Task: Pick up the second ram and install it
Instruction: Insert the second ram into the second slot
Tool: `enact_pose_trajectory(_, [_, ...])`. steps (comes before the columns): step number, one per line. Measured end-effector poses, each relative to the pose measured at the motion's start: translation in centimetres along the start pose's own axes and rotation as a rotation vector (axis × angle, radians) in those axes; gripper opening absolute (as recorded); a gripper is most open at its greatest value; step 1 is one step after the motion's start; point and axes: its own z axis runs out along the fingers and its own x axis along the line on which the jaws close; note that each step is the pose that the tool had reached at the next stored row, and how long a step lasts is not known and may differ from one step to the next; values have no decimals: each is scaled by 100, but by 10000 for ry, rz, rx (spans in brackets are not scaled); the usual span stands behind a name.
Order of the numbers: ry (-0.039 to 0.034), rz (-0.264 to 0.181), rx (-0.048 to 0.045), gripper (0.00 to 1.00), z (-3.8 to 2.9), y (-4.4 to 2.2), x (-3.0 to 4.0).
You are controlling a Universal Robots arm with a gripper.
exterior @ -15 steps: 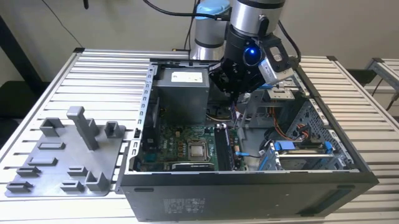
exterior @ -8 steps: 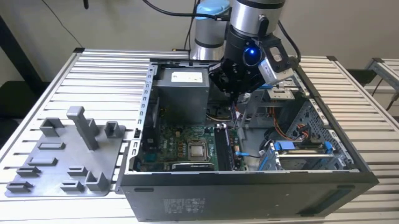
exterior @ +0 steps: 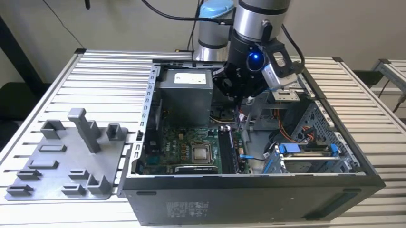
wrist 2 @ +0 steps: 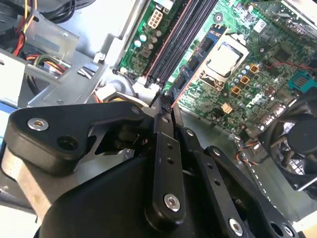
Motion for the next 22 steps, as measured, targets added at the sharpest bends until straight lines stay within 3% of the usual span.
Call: enact_pose_trajectory(22, [15,-12,-4,14,341,-142,-7])
